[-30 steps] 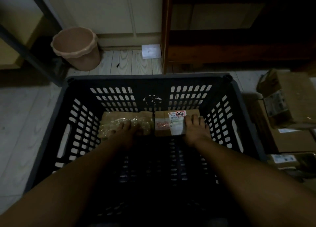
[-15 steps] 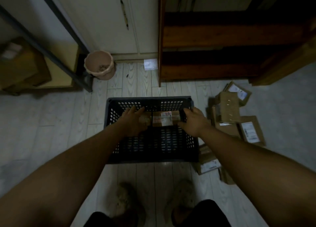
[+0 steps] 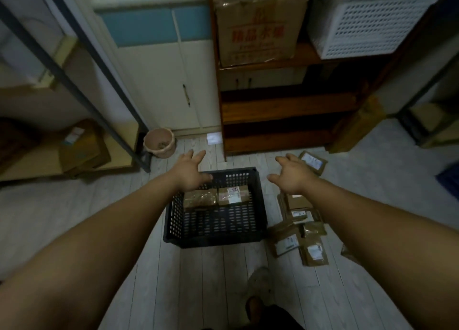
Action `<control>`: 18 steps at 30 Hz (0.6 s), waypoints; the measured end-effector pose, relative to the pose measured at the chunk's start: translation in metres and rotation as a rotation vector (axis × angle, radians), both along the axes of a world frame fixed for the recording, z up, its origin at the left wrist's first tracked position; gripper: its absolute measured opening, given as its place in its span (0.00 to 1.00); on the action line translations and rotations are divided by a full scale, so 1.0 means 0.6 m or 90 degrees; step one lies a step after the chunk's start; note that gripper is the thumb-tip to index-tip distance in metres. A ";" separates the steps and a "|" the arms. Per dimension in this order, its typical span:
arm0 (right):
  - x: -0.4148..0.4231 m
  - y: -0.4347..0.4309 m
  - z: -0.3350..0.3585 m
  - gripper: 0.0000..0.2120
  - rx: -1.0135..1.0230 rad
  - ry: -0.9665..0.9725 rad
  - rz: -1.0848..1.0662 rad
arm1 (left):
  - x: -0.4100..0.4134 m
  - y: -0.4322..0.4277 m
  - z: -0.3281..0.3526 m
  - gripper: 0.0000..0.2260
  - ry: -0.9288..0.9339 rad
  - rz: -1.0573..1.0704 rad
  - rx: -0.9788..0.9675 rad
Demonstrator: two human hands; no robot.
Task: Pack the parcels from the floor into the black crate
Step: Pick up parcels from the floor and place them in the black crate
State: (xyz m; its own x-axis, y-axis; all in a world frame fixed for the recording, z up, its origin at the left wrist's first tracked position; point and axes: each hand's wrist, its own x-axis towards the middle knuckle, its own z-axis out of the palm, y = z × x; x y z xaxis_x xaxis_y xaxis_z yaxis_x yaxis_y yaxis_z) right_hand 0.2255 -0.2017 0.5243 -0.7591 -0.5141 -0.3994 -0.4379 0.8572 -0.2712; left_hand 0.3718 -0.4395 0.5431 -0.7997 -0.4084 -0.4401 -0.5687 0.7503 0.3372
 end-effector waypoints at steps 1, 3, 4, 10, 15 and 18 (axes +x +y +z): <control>0.012 0.015 0.015 0.37 -0.002 0.001 -0.010 | 0.006 0.011 0.014 0.37 0.014 -0.008 -0.005; 0.039 0.049 0.042 0.36 0.009 0.019 -0.010 | 0.020 0.038 0.040 0.37 0.037 -0.028 -0.014; 0.055 0.067 0.055 0.36 0.014 0.026 -0.012 | 0.028 0.055 0.051 0.37 0.042 -0.037 -0.009; 0.121 0.197 0.112 0.34 -0.007 0.040 -0.080 | 0.055 0.165 0.108 0.36 0.066 -0.125 0.014; 0.122 0.309 0.138 0.37 0.003 0.075 -0.165 | 0.020 0.251 0.143 0.36 0.104 -0.156 0.029; 0.105 0.390 0.144 0.38 0.006 0.063 -0.196 | -0.022 0.316 0.150 0.35 0.102 -0.167 0.034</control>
